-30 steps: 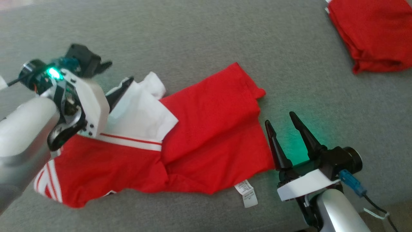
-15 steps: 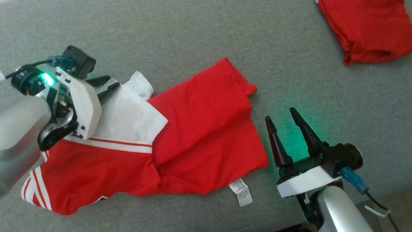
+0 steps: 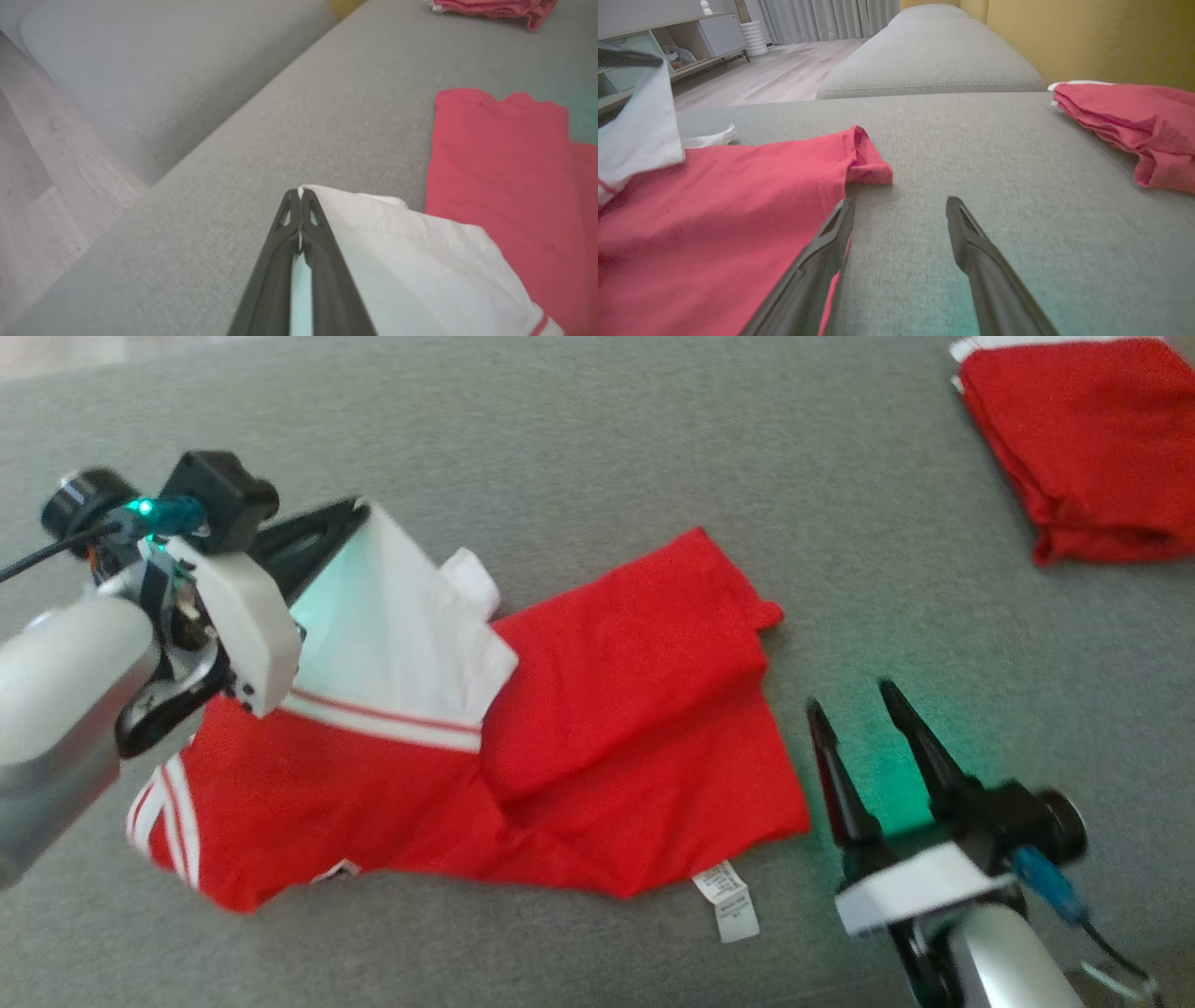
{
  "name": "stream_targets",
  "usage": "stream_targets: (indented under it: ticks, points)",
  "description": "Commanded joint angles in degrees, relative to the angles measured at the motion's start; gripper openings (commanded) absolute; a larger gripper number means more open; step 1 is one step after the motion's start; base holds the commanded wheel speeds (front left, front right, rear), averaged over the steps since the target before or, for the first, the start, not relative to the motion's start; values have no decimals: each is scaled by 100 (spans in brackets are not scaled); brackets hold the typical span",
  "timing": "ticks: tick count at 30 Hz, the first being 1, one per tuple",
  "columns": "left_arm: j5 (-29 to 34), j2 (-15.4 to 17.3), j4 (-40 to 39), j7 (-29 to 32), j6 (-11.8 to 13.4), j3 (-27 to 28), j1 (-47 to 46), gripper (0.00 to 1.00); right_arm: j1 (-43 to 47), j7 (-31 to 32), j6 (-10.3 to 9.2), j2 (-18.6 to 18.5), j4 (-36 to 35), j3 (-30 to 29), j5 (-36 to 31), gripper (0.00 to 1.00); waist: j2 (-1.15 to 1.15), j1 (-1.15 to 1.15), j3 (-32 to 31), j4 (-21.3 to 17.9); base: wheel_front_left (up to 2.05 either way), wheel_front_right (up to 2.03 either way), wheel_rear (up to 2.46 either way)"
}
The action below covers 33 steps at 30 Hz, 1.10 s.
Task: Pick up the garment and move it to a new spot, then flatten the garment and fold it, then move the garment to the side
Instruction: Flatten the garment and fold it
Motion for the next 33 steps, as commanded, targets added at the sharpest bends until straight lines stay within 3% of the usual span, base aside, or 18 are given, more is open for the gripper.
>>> stream_targets:
  ticks: [1,9,21,33]
  points:
    - [150,245,-93,-292,11,263,-395,0,219,-22,-4,-81,-158,-5,-30,100,0,0,-117,176,0,0,0]
    - [541,335,79,-1358,155,532,-702,0,953,-22,-4,-655,-571,-44,-74,100,0,0,-230,591,0,0,0]
    - [699,288,218,-1748,363,539,-584,0,1422,-22,-4,-1552,-703,827,-72,100,0,0,-468,1004,0,0,0]
    - [671,249,227,-1770,368,529,-571,0,1173,-22,-4,-1480,-231,950,-170,100,0,0,-446,1130,0,0,0]
